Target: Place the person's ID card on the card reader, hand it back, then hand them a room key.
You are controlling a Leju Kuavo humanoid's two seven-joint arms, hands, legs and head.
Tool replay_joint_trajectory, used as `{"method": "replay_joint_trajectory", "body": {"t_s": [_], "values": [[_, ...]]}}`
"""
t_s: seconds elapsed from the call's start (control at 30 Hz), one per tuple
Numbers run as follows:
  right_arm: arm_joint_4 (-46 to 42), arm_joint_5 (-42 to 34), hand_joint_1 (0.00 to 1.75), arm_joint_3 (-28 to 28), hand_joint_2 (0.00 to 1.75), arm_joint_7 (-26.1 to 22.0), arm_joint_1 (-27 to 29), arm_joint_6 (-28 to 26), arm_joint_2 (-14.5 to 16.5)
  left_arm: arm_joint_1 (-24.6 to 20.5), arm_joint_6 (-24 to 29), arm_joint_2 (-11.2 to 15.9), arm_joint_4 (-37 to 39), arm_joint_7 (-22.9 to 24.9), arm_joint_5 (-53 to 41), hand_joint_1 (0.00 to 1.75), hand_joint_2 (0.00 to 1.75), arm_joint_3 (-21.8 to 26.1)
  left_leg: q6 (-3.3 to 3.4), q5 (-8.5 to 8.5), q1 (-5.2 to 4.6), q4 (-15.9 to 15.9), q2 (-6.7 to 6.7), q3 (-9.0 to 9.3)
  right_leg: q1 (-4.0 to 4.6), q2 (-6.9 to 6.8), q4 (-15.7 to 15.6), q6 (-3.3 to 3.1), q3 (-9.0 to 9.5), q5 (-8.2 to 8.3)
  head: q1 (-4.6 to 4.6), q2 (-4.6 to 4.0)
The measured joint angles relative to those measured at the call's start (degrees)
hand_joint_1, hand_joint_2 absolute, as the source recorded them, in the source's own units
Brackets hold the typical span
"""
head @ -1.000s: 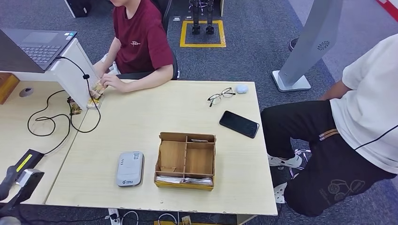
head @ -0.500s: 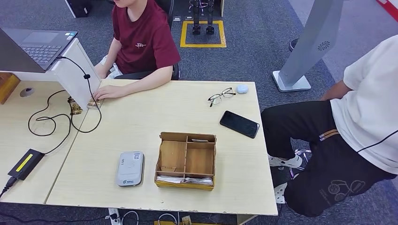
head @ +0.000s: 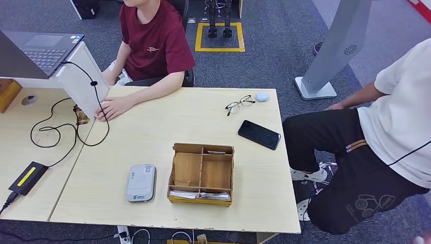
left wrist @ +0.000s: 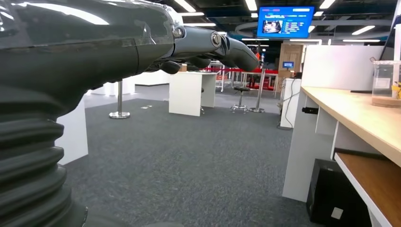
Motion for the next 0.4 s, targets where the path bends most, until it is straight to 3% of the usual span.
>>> {"method": "replay_joint_trajectory", "body": {"t_s": [0.4], "values": [[0.01, -0.04, 0.0, -0.01, 1.75, 0.05, -0.01, -0.01, 0.02, -0.18, 0.0, -0.02, 0.97, 1.54, -1.47, 0.0, 1.75, 0.33, 0.0, 0.0, 0.0, 0.0, 0.0, 0.0, 0.0, 0.0, 0.0, 0.0, 0.0, 0.0, 0.01, 0.0]]}}
